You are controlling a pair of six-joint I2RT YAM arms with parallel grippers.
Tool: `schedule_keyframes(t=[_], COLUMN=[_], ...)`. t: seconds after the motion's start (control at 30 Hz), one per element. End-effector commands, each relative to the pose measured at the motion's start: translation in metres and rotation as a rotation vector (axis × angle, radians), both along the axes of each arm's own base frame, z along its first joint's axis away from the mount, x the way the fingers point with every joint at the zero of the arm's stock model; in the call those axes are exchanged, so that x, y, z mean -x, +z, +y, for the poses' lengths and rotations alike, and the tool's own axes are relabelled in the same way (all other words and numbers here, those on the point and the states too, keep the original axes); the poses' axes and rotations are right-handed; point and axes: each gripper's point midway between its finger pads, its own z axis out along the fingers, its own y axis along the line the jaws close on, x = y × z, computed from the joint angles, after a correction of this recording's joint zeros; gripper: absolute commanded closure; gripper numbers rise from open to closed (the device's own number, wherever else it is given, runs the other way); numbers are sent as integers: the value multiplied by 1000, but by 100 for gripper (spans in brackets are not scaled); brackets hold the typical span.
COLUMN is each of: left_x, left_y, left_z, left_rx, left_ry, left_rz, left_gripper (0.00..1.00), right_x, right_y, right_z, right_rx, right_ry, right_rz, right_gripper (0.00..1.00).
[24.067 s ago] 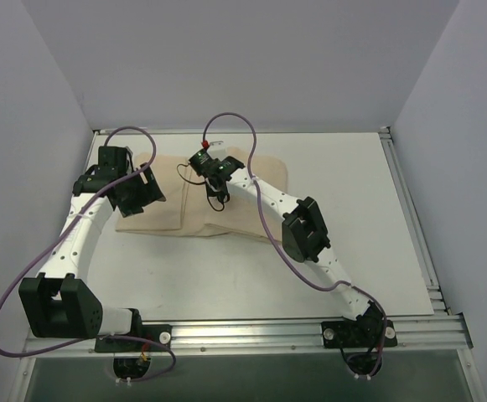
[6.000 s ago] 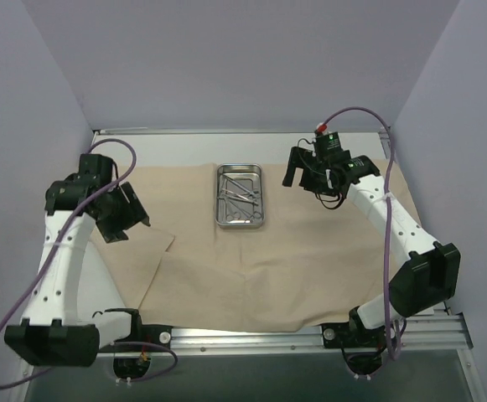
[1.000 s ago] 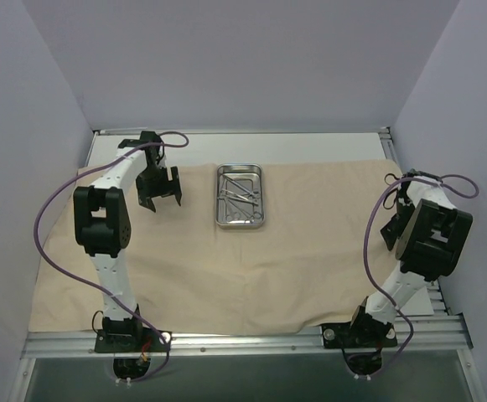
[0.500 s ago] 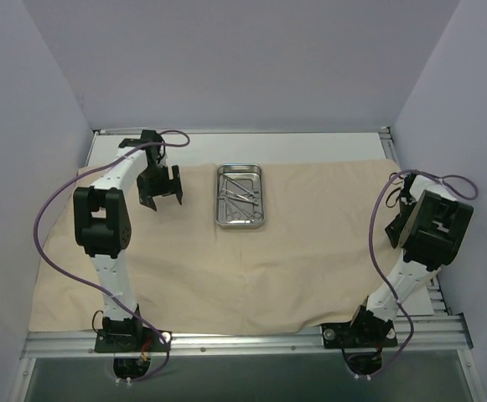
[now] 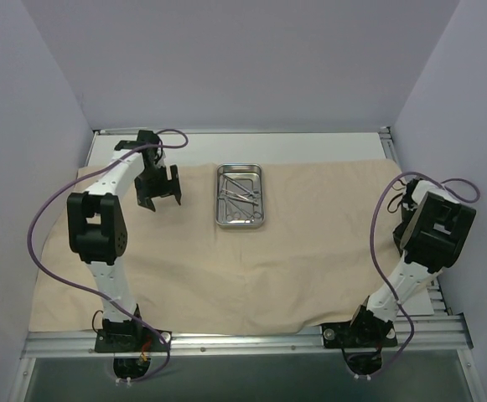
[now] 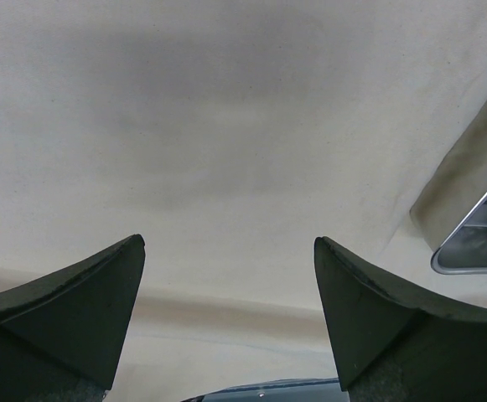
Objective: Open and lay out the surgical kit
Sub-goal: Smooth out the surgical kit at the center of the board.
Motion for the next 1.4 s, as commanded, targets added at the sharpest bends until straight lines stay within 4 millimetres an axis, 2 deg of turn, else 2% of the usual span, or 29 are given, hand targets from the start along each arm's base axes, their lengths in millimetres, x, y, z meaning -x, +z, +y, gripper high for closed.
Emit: schedule_keyframes(t=[0.0,0.13,0.17,0.33,0.4,0.5,0.63,0.7,0.73,0.83,0.87,0.9,0.93,0.97,1.03,1.07,1.17,1.27,1.3,1.37], left_x=[-5,-1,0,4,8,14,22,25,27,30,30,32,34,33,34,34,33,32,32,31], left_y=[19,18,19,27,24,24,33,34,38,42,42,43,43,45,51,54,62,64,65,67], left_z=[-6,-12,-12,-15,-14,-22,-30,-33,-35,-40,-39,-40,-40,-41,-42,-43,-41,-37,-36,-32], left_rx=[40,73,80,150,173,237,289,300,307,324,324,330,331,336,348,351,342,320,311,295], left_ry=[-15,-8,-5,23,37,48,46,44,42,29,30,26,26,23,18,16,10,13,15,23], left_rz=[-76,-64,-63,-86,-83,-83,-96,-104,-117,-134,-138,-139,-138,-147,-160,-169,-187,-202,-210,-223], left_gripper=[9,9,9,9,9,9,9,9,9,9,9,9,9,9,9,9,9,8,6,3], right_x=[25,50,54,95,109,109,123,130,139,159,164,165,168,172,177,174,160,151,144,114], right_y=[24,42,52,80,90,93,99,116,130,153,166,170,175,187,196,196,192,190,191,200], right_z=[-6,-21,-26,-53,-54,-50,-46,-47,-46,-47,-47,-45,-43,-42,-38,-37,-37,-39,-38,-45], right_rx=[47,97,116,174,196,201,222,297,336,417,459,472,487,528,554,538,462,453,447,469], right_ry=[-35,-104,-131,-349,-420,-459,-499,-521,-552,-615,-634,-636,-638,-650,-658,-651,-588,-568,-559,-513], right_rz=[40,34,-5,-108,-149,-209,-216,-248,-260,-256,-280,-295,-300,-326,-334,-346,-376,-411,-448,-574], right_gripper=[100,100,100,100,100,100,100,100,100,100,100,100,94,69,47,37,30,30,31,35])
